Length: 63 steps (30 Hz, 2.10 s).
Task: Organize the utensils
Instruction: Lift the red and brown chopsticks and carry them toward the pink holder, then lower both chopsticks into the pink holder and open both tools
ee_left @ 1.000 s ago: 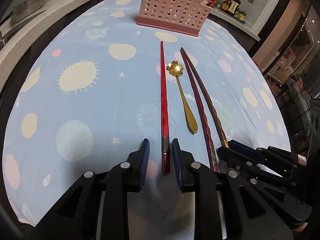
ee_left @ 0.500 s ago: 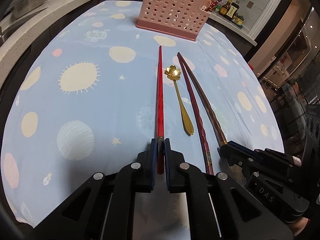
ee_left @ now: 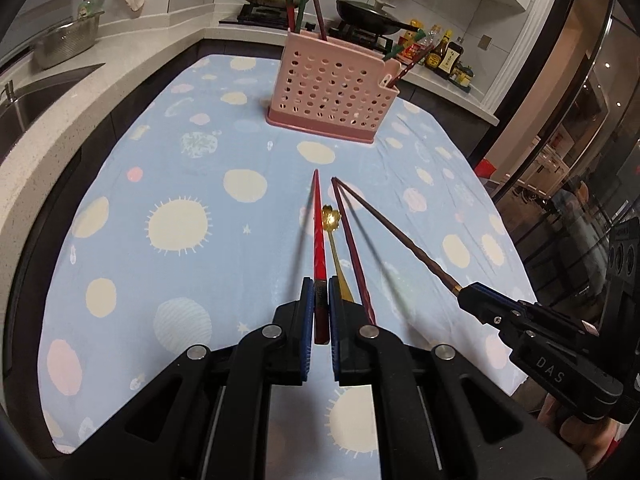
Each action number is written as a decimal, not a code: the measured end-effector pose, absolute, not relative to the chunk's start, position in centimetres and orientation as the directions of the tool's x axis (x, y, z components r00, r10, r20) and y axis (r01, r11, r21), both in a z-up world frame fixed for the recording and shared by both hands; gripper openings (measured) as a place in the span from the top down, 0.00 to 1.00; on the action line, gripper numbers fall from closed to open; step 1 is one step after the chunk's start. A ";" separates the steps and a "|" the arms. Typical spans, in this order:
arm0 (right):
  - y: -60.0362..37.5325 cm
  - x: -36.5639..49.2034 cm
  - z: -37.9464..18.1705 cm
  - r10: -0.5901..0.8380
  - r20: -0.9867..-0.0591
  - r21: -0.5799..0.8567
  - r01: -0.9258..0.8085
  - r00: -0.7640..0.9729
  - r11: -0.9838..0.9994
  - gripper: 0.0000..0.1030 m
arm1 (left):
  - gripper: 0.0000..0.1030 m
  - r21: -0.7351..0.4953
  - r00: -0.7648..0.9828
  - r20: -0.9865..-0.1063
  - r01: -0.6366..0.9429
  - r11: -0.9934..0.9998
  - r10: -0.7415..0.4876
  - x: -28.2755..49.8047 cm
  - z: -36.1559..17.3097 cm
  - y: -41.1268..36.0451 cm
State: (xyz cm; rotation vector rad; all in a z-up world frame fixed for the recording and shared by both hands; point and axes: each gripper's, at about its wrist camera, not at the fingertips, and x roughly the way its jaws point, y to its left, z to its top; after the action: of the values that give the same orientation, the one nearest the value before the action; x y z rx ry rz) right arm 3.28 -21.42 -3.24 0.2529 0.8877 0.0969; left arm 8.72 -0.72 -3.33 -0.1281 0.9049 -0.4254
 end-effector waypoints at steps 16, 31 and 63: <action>-24.4 5.3 4.5 0.175 -0.614 0.314 0.035 0.770 0.949 0.93 | 0.93 -0.276 0.671 -0.611 0.317 0.907 -0.421 10.9 4.7 -0.5; -25.6 9.1 9.4 0.155 -0.526 0.311 0.020 0.837 0.950 0.93 | 0.93 -0.256 0.733 -0.531 0.339 0.905 -0.425 15.3 9.9 -1.9; -26.8 25.9 23.3 0.096 -0.293 0.246 -0.022 0.951 0.969 0.93 | 0.93 -0.151 0.871 -0.295 0.364 0.919 -0.393 30.1 23.4 -5.6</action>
State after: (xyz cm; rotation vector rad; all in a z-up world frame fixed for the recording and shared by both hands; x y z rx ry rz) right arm 25.88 -26.78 23.27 0.2434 0.3087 0.0607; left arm 30.05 -5.61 23.40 -0.0920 0.3279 -0.3964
